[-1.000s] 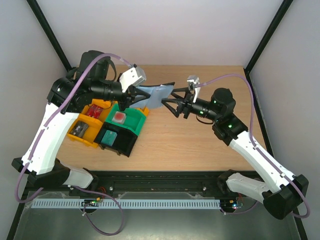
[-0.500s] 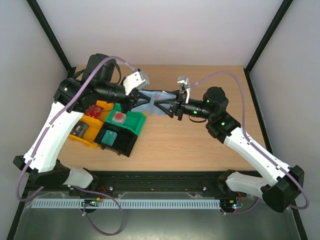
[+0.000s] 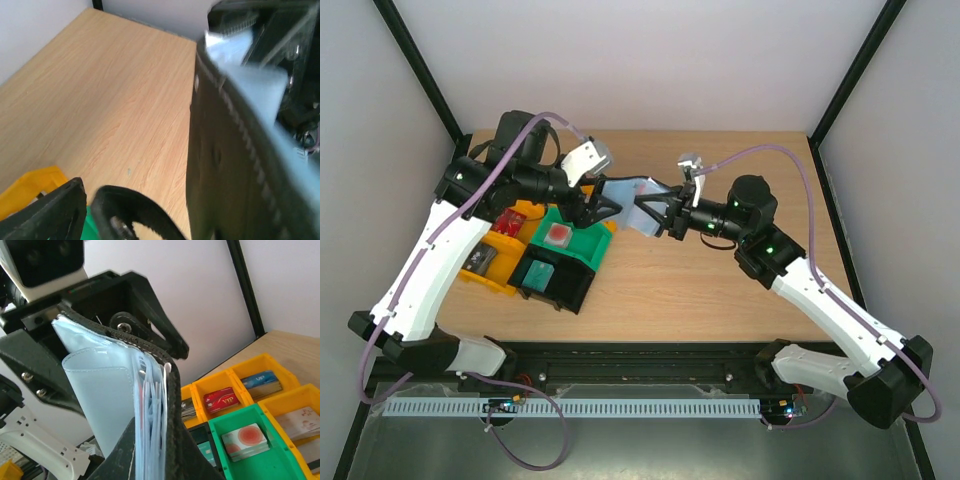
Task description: Take the credit cards out of the card holder
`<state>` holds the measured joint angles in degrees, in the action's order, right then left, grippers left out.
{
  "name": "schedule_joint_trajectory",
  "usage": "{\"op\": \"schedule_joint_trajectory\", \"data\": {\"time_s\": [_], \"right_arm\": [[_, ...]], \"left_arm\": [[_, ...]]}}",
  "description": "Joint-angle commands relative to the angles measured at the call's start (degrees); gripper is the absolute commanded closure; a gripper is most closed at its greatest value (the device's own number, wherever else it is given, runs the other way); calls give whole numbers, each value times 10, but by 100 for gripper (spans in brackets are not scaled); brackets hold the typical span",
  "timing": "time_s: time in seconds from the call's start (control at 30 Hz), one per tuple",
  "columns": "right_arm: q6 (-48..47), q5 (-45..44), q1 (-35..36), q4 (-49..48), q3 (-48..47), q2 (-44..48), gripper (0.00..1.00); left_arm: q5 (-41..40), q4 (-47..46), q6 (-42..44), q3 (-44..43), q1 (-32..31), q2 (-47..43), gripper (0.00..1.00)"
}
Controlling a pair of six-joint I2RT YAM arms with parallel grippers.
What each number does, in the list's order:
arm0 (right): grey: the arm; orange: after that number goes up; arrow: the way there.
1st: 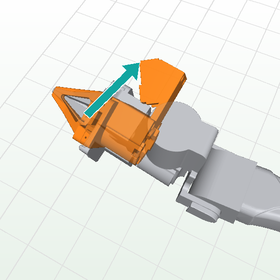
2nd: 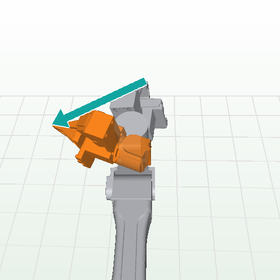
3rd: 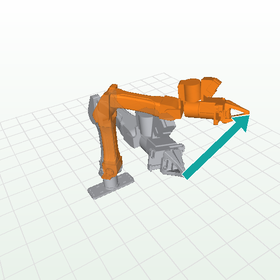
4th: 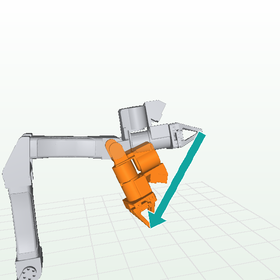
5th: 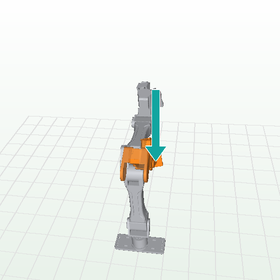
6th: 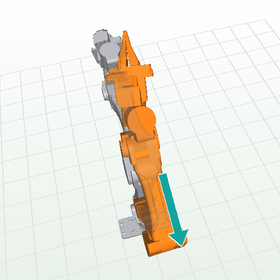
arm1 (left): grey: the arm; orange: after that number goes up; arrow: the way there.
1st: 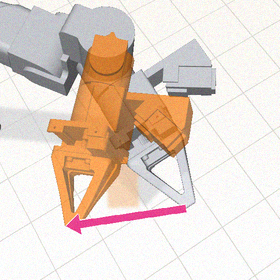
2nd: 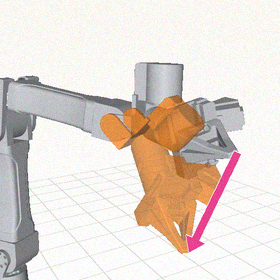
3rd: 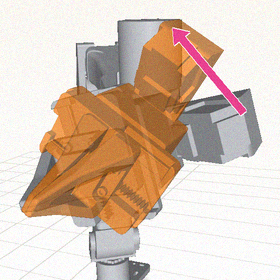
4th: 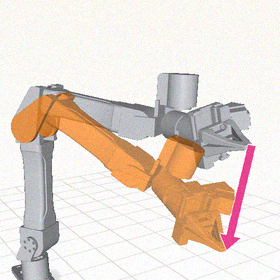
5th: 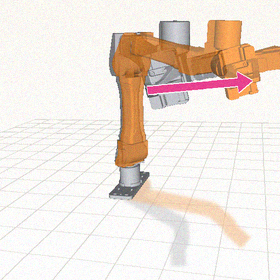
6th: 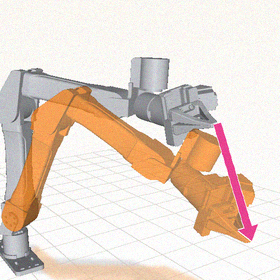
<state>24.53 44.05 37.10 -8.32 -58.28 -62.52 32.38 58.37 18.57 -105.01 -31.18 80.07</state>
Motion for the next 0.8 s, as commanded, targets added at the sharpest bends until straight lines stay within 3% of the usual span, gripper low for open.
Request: {"op": "schedule_joint_trajectory", "data": {"time_s": [0.0, 0.1, 0.33, 0.5, 0.67, 0.77], "right_arm": [[-5, -21, 2, 12, -18, 15, 98], [-2, -18, 2, 13, -24, 13, 98], [23, 0, 2, -13, -24, 7, 98], [26, 9, 2, -14, -23, 10, 98], [30, 17, 2, -20, -24, 4, 98], [29, 21, 2, -19, -26, 4, 98]], "left_arm": [[25, 40, 56, 36, 6, -19, 11], [46, 58, 102, 61, 5, -25, 2], [-6, -47, 0, 78, -17, -11, 3], [-3, -64, -16, 87, -19, -8, 25], [13, -79, -36, 100, -22, 0, 35], [3, -78, -35, 98, -24, 0, 54]]}}
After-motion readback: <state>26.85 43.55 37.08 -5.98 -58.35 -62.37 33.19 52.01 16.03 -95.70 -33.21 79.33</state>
